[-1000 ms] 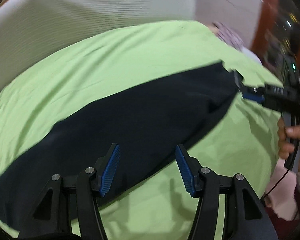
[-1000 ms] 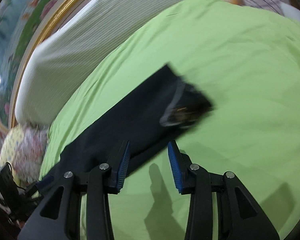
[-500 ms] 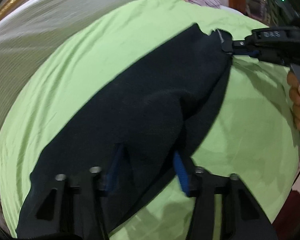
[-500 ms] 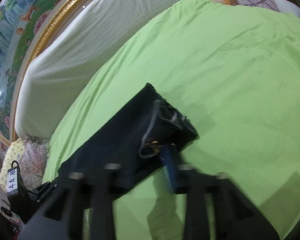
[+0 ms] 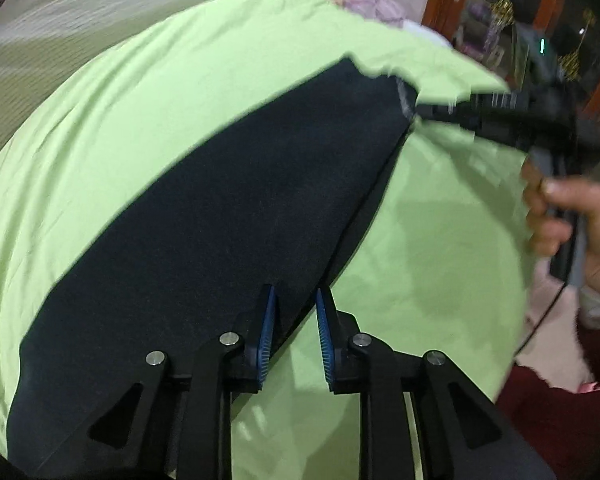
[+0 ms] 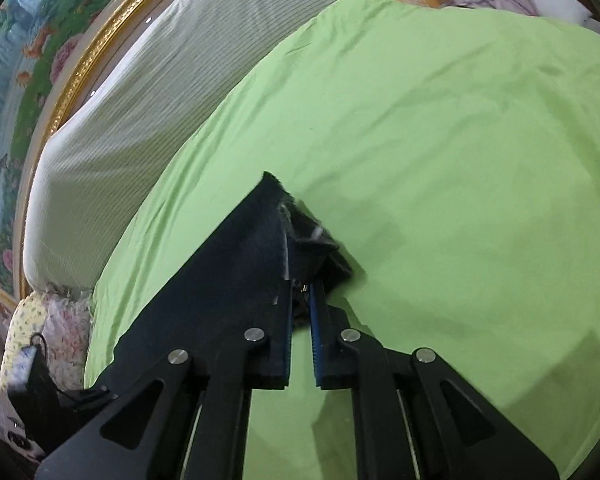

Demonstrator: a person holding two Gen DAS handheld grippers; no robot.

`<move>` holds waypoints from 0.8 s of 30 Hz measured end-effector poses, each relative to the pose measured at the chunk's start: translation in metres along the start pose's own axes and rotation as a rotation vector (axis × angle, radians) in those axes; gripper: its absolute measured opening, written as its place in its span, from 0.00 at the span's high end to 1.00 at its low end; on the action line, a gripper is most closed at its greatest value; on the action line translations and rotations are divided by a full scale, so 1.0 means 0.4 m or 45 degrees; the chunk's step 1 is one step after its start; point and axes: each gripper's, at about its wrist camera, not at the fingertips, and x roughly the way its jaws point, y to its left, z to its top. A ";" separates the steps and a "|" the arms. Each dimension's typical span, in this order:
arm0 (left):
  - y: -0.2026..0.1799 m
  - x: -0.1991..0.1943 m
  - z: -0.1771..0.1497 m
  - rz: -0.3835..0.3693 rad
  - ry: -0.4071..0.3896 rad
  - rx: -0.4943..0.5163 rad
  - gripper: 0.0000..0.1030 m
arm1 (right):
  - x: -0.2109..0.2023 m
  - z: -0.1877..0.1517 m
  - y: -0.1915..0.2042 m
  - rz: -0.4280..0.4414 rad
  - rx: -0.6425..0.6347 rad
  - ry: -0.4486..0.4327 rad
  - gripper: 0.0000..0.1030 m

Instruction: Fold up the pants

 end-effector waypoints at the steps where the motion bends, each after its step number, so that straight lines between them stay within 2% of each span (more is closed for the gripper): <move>1: 0.006 -0.014 0.012 -0.019 -0.016 -0.004 0.64 | -0.006 -0.008 -0.006 0.012 0.025 0.015 0.89; 2: 0.012 -0.026 0.017 -0.034 -0.029 -0.011 0.51 | -0.009 -0.013 -0.012 0.033 0.047 0.023 0.83; 3: 0.025 -0.033 0.036 -0.037 -0.045 -0.026 0.47 | -0.011 -0.019 -0.019 0.060 0.080 0.026 0.73; 5: 0.045 -0.038 0.067 -0.027 -0.060 -0.042 0.48 | -0.003 -0.029 -0.025 0.073 0.118 0.029 0.56; 7: 0.069 -0.020 0.110 0.024 -0.053 -0.070 0.48 | 0.012 -0.031 -0.023 0.092 0.138 0.025 0.55; 10: 0.111 0.005 0.158 -0.001 -0.039 -0.115 0.48 | 0.050 -0.023 -0.018 0.125 0.174 0.023 0.55; 11: 0.124 0.013 0.180 -0.017 -0.028 -0.126 0.48 | 0.060 -0.019 -0.017 0.117 0.178 0.018 0.59; 12: 0.127 0.032 0.200 -0.039 -0.009 -0.130 0.48 | 0.066 -0.016 -0.019 0.105 0.183 0.012 0.81; 13: 0.130 0.048 0.220 -0.056 0.009 -0.123 0.48 | 0.066 -0.012 -0.026 0.104 0.190 -0.001 0.90; 16: 0.122 0.088 0.273 -0.110 0.054 -0.077 0.45 | 0.034 -0.003 -0.075 0.146 0.247 -0.074 0.91; 19: 0.100 0.143 0.341 -0.156 0.087 -0.014 0.42 | 0.027 -0.011 -0.118 0.171 0.289 -0.074 0.92; 24: 0.052 0.284 0.465 -0.303 0.236 0.060 0.41 | 0.013 -0.019 -0.113 0.164 0.237 -0.091 0.91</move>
